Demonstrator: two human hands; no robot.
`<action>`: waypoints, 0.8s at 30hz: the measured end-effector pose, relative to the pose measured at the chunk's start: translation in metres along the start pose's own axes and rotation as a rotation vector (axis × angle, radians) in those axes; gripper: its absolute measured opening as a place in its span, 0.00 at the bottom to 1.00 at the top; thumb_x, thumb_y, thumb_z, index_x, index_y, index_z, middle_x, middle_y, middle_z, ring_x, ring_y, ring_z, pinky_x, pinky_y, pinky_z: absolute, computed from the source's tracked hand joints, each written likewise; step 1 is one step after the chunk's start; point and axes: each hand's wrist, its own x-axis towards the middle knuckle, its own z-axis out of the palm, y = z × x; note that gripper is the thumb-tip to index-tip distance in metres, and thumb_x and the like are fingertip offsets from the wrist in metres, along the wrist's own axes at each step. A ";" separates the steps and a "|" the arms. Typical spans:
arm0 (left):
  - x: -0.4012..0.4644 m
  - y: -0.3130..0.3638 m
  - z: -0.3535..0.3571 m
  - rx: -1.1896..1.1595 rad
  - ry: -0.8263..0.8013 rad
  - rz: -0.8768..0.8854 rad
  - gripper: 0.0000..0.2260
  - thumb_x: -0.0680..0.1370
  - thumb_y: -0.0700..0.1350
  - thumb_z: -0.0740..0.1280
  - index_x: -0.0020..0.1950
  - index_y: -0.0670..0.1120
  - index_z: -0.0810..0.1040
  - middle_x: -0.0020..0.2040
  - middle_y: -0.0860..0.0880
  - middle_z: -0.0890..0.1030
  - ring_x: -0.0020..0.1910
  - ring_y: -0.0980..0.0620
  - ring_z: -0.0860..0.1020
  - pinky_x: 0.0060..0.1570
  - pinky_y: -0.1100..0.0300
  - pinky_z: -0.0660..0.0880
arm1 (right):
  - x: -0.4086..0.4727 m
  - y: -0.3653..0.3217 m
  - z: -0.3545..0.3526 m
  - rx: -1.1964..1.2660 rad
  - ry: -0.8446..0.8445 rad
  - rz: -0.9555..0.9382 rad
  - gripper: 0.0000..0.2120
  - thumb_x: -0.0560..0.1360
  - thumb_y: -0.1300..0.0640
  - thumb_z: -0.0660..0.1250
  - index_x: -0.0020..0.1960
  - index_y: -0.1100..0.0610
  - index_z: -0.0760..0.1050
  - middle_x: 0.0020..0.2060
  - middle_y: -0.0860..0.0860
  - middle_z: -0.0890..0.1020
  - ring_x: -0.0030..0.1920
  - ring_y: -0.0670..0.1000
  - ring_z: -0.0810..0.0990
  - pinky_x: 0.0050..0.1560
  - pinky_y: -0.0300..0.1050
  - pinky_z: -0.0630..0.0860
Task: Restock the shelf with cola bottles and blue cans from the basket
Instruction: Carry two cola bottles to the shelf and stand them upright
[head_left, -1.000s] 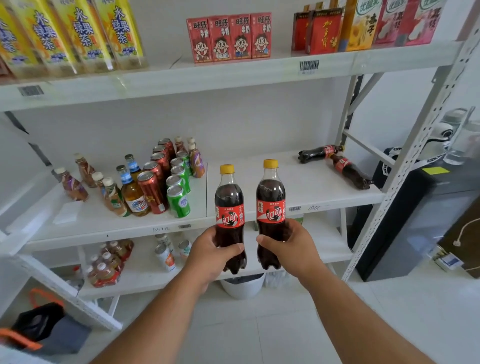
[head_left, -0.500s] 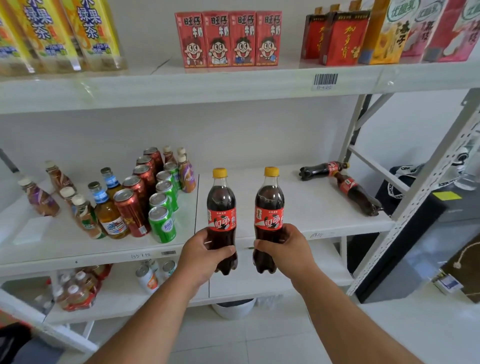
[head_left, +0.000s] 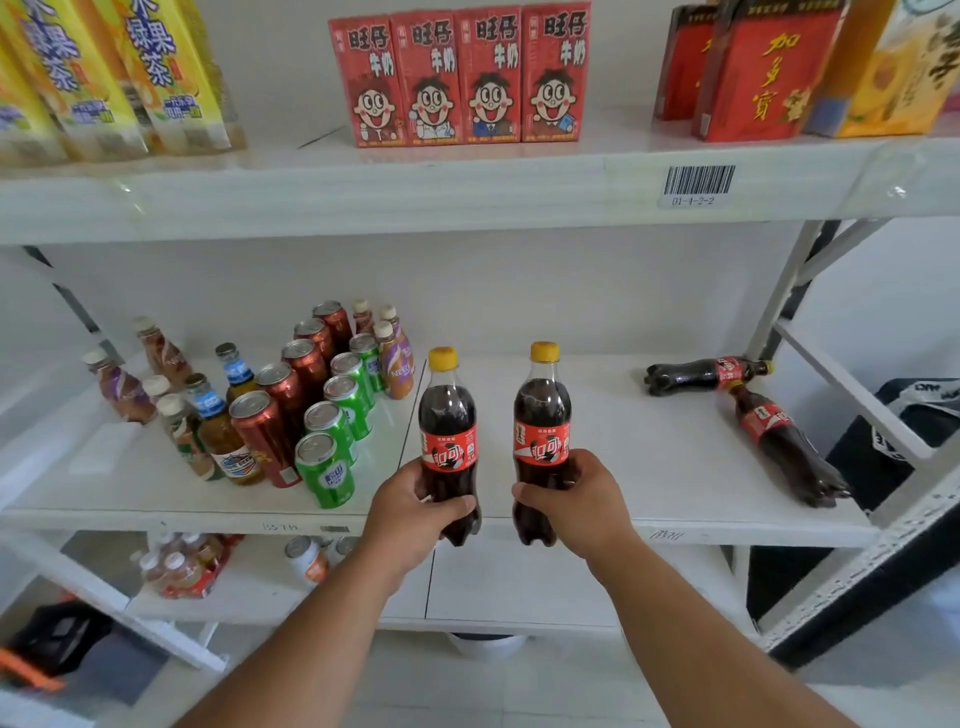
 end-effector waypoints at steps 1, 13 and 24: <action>0.008 0.000 0.001 -0.001 0.004 -0.002 0.18 0.72 0.37 0.79 0.59 0.51 0.82 0.52 0.52 0.88 0.50 0.51 0.85 0.39 0.62 0.77 | 0.009 0.000 0.003 -0.011 -0.005 0.004 0.20 0.68 0.53 0.82 0.54 0.50 0.76 0.45 0.46 0.85 0.39 0.55 0.86 0.40 0.55 0.85; 0.098 -0.012 -0.001 0.005 -0.071 0.019 0.17 0.72 0.39 0.80 0.57 0.52 0.82 0.52 0.52 0.88 0.52 0.48 0.85 0.42 0.58 0.79 | 0.079 -0.004 0.037 -0.065 0.056 -0.015 0.21 0.68 0.51 0.81 0.55 0.49 0.76 0.44 0.46 0.86 0.40 0.53 0.86 0.43 0.54 0.85; 0.162 -0.029 0.004 0.001 -0.117 0.087 0.17 0.72 0.37 0.80 0.53 0.54 0.81 0.52 0.53 0.87 0.52 0.53 0.84 0.44 0.62 0.77 | 0.128 0.016 0.065 -0.052 0.105 -0.032 0.19 0.69 0.50 0.80 0.54 0.49 0.75 0.35 0.49 0.87 0.33 0.53 0.86 0.44 0.59 0.86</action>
